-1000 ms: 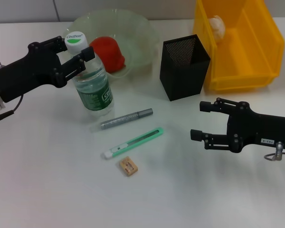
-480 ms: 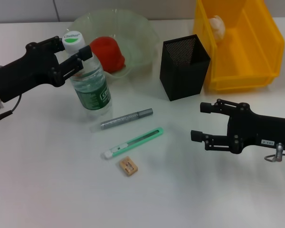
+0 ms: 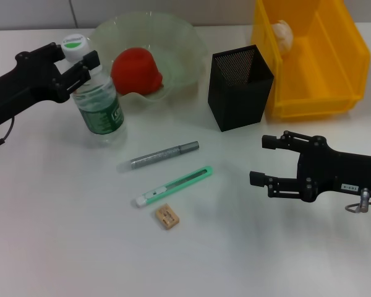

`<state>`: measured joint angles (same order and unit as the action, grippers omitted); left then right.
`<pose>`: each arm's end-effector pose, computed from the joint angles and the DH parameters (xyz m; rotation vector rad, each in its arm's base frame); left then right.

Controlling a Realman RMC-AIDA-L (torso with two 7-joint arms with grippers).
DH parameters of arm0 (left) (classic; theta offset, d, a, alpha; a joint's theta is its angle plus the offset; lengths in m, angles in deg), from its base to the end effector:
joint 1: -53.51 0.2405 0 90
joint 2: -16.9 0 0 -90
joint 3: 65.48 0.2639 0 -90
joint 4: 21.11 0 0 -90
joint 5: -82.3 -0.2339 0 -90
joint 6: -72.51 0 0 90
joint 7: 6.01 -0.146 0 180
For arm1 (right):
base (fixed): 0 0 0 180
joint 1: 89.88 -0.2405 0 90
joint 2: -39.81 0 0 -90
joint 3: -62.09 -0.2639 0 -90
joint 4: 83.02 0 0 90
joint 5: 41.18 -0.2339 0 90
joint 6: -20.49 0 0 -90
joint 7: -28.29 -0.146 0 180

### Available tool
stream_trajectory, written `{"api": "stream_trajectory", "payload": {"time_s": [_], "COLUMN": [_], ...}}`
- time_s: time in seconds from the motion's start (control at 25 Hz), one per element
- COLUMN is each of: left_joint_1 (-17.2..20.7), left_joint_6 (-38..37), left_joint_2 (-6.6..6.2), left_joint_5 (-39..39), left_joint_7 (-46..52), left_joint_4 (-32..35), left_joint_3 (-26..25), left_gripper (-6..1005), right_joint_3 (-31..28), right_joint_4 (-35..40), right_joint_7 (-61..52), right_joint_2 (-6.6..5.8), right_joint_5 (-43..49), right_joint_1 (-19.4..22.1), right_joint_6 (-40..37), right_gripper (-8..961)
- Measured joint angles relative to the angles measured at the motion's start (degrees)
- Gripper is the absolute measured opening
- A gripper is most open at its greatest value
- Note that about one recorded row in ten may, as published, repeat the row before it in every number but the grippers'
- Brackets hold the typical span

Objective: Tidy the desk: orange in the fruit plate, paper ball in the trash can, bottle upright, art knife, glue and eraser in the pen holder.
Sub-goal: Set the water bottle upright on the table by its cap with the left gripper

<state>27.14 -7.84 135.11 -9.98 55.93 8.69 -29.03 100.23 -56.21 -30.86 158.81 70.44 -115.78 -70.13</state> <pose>-0.3095 0.3644 0.0206 -2.2625 -0.5071 -0.8993 0.3108 0.3086 -0.0340 -2.7040 0.4525 0.7935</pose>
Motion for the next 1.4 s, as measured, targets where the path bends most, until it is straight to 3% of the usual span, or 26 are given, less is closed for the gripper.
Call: {"api": "stream_trajectory", "payload": {"time_s": [0.32, 1.4], "left_joint_1": [-0.08, -0.62], "left_joint_6": [2.79, 5.82], "left_joint_2": [0.01, 0.18], "left_joint_5": [0.09, 0.61], "left_joint_7": [-0.10, -1.70], "left_joint_4": [0.01, -0.85], "left_joint_3": [-1.86, -1.34], "left_gripper": [547, 568], "right_joint_3": [0.00, 0.00], "right_joint_4": [-0.01, -0.09], "right_joint_7": [0.00, 0.00], "right_joint_2": [0.00, 0.00], "right_joint_5": [0.00, 0.00], "right_joint_1": [-0.03, 0.06], "right_joint_6": [-0.01, 0.22], "right_gripper": [820, 821]}}
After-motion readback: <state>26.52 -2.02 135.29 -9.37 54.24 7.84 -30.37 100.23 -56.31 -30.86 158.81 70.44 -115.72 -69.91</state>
